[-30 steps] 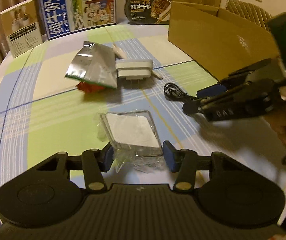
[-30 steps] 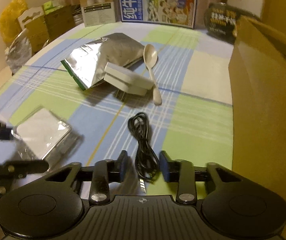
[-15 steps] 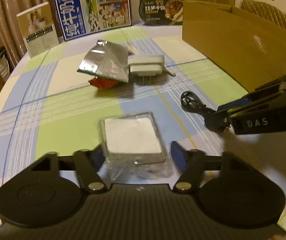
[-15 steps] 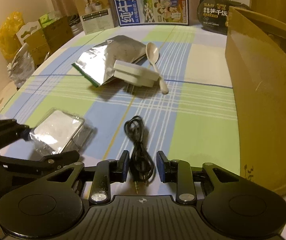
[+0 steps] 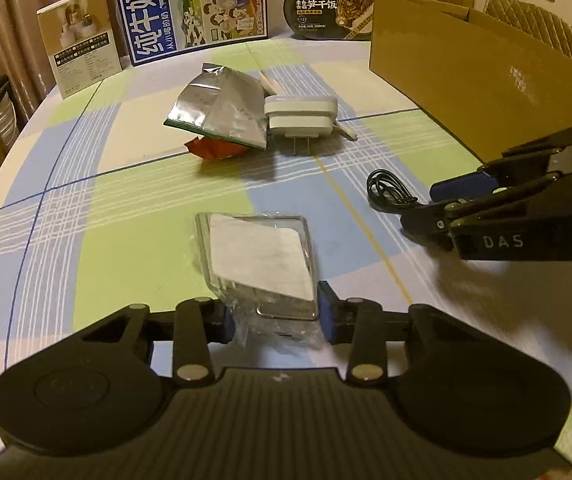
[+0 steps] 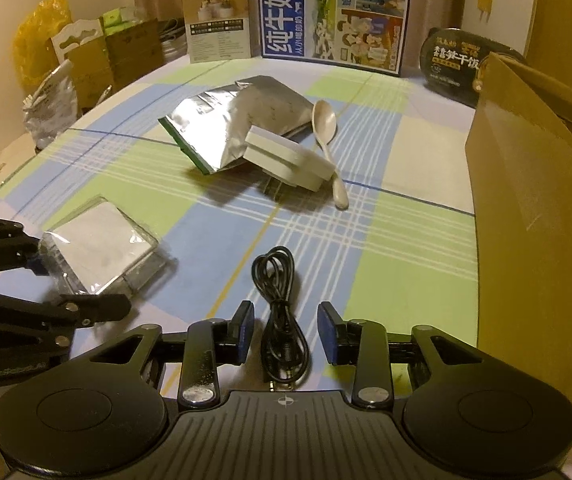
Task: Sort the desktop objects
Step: 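Grasp the clear square container with white pad using the left tool, then carry the held container and cable over the cardboard box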
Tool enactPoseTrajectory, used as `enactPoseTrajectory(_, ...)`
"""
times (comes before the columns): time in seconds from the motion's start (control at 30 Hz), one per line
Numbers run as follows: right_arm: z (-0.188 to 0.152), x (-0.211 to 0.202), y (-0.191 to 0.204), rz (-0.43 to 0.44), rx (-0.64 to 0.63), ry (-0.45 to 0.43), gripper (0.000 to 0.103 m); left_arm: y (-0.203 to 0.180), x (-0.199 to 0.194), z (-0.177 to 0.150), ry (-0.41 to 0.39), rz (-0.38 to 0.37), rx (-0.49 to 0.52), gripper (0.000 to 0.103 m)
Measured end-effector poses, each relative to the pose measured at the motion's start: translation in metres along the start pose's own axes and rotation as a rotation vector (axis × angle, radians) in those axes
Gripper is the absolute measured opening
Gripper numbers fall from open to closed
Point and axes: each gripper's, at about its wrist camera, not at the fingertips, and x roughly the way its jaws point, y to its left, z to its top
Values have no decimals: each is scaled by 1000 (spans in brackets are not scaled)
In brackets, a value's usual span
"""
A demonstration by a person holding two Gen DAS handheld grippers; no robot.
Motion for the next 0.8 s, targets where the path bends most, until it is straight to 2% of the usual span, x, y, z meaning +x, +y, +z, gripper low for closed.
enactPoseTrajectory(0.1,-1,1,-1,7,11,4,32,1,0,-2,-9,2,-16,35)
enactPoseTrajectory(0.23,0,1,1,5,9,2,32,-1,0,-4,-9,33,-17,44)
enactPoseTrajectory(0.33,0,1,1,2,7,0,32,-7,2,-5,-16,54,11,45)
enactPoseTrajectory(0.37,0,1,1,1,6,0,32,-7,2,-4,-17,56,16,44)
enactPoseTrajectory(0.43,0,1,1,0,5,-1,32,-6,3,-2,-15,46,7,35)
enactPoseTrajectory(0.5,0,0,0,-3,8,-5,32,-5,1,-2,-7,47,6,32)
enactPoseTrajectory(0.67,2,1,1,3,-3,-6,32,-4,-12,0,-43,38,4,32)
enactPoseTrajectory(0.8,2,6,4,-1,-28,-2,32,0,-8,0,-28,28,-20,32)
